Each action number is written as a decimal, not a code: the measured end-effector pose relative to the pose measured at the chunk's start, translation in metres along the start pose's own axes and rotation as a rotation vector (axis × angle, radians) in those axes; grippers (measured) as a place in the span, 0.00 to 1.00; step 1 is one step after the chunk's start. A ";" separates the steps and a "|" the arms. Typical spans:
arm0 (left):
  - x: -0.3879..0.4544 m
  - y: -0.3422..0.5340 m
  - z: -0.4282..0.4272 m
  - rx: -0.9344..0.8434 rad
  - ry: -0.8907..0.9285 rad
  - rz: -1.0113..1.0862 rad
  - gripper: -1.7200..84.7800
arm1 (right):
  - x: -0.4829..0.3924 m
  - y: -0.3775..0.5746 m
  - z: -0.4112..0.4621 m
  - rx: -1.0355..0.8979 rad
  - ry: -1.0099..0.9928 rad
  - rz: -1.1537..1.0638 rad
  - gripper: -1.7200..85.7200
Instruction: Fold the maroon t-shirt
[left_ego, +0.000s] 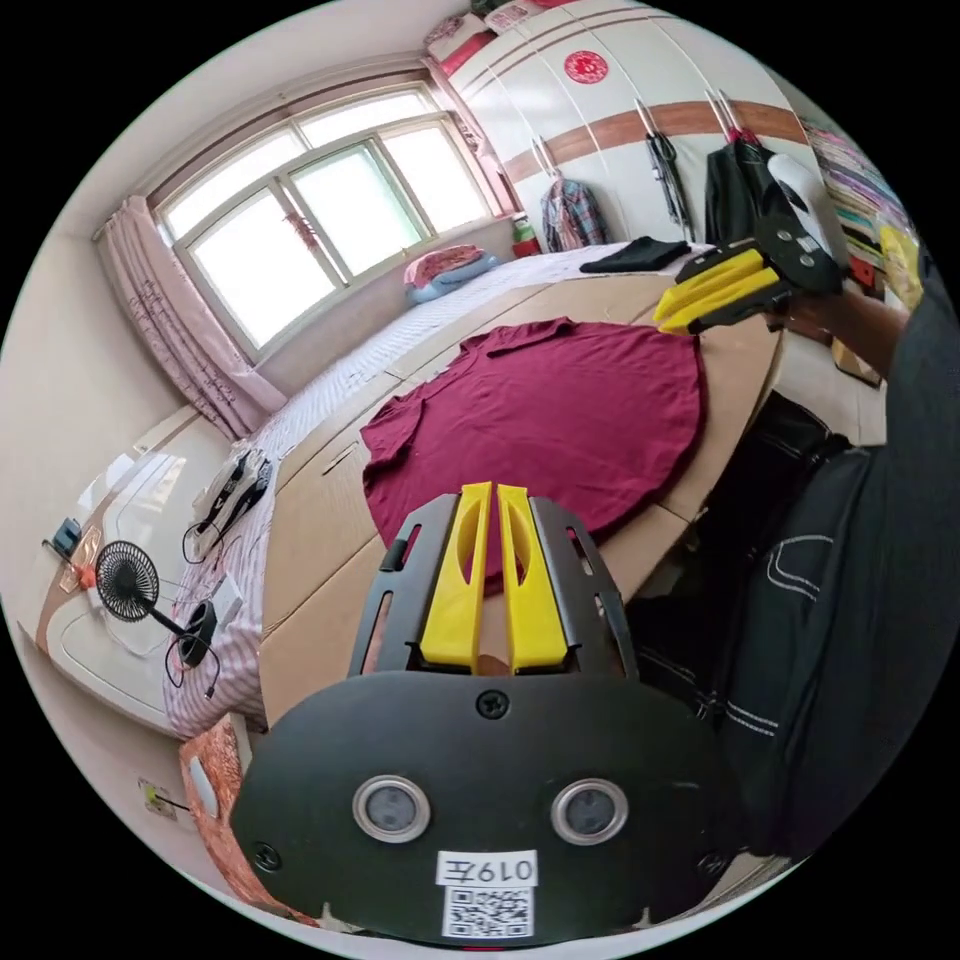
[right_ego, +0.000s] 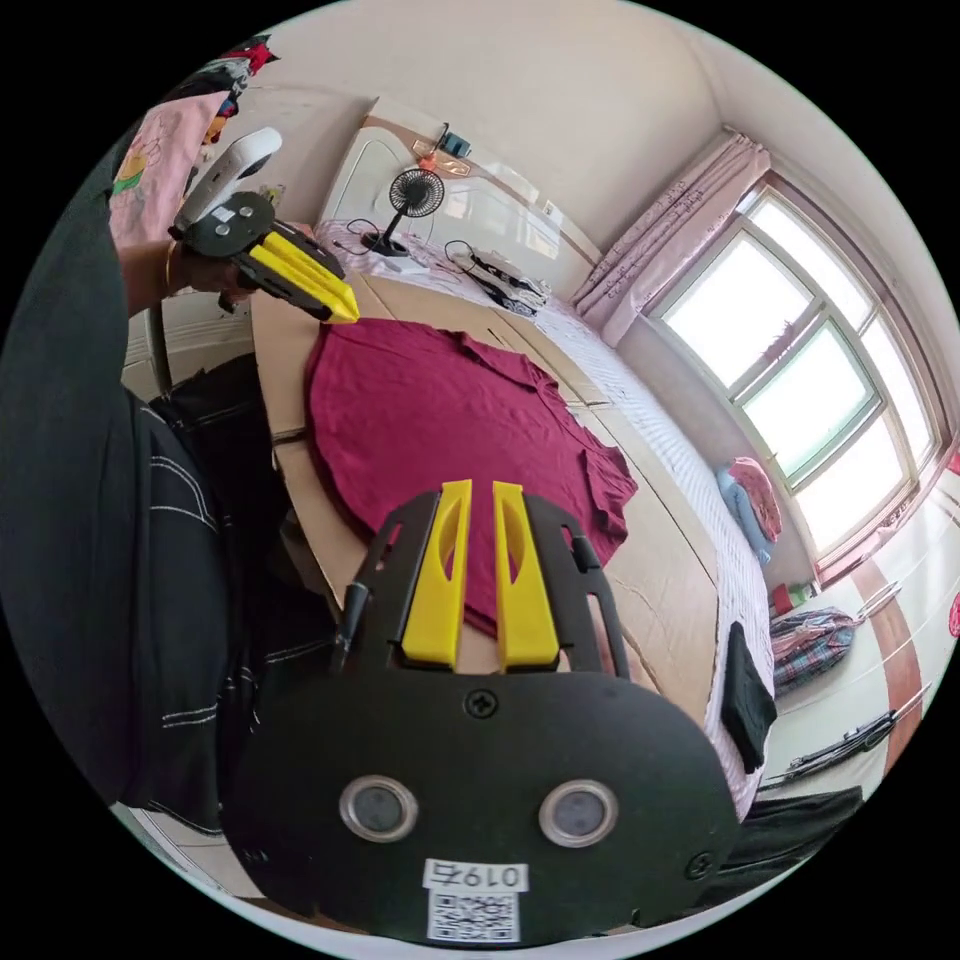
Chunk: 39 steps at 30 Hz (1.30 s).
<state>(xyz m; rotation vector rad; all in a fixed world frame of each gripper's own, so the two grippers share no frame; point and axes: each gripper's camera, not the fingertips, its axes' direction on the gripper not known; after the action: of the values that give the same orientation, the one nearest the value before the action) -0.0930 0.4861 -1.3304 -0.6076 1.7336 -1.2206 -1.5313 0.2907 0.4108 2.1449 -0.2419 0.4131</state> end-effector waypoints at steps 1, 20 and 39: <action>0.005 -0.001 -0.001 -0.006 0.008 0.031 0.04 | -0.005 0.002 0.002 -0.018 -0.030 -0.023 0.08; 0.098 -0.094 0.000 -0.081 0.095 0.506 0.08 | -0.065 -0.003 0.037 -0.088 -0.211 -0.353 0.10; 0.091 -0.136 0.004 -0.108 0.188 0.446 0.03 | -0.086 -0.030 0.083 0.057 -0.281 -0.302 0.09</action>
<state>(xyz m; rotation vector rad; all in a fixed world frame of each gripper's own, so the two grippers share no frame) -0.1464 0.3595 -1.2415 -0.1507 1.9686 -0.8945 -1.5841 0.2410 0.3112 2.2474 -0.0604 -0.0568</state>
